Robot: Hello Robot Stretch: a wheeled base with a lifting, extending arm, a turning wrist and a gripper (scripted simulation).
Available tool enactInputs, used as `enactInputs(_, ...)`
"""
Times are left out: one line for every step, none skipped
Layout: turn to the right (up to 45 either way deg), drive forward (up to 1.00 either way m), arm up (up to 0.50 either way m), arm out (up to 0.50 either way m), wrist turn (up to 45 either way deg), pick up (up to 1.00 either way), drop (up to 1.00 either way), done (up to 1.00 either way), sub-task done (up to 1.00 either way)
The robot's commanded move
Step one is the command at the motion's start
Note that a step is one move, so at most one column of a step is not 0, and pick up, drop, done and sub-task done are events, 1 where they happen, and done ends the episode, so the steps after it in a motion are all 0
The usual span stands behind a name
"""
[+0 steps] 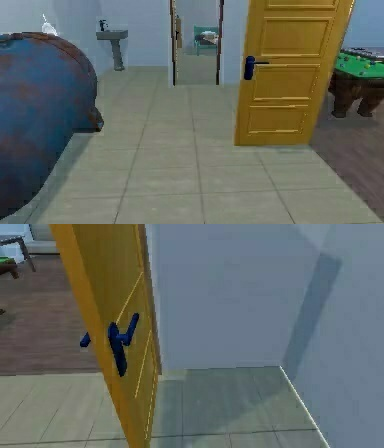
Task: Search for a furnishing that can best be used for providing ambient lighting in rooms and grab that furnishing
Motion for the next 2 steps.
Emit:
enactInputs(0.0,1.00,0.00,0.00,0.0,0.00,0.00,0.00,0.00)
enactInputs(0.0,1.00,0.00,0.00,0.0,0.00,0.00,0.00,0.00)
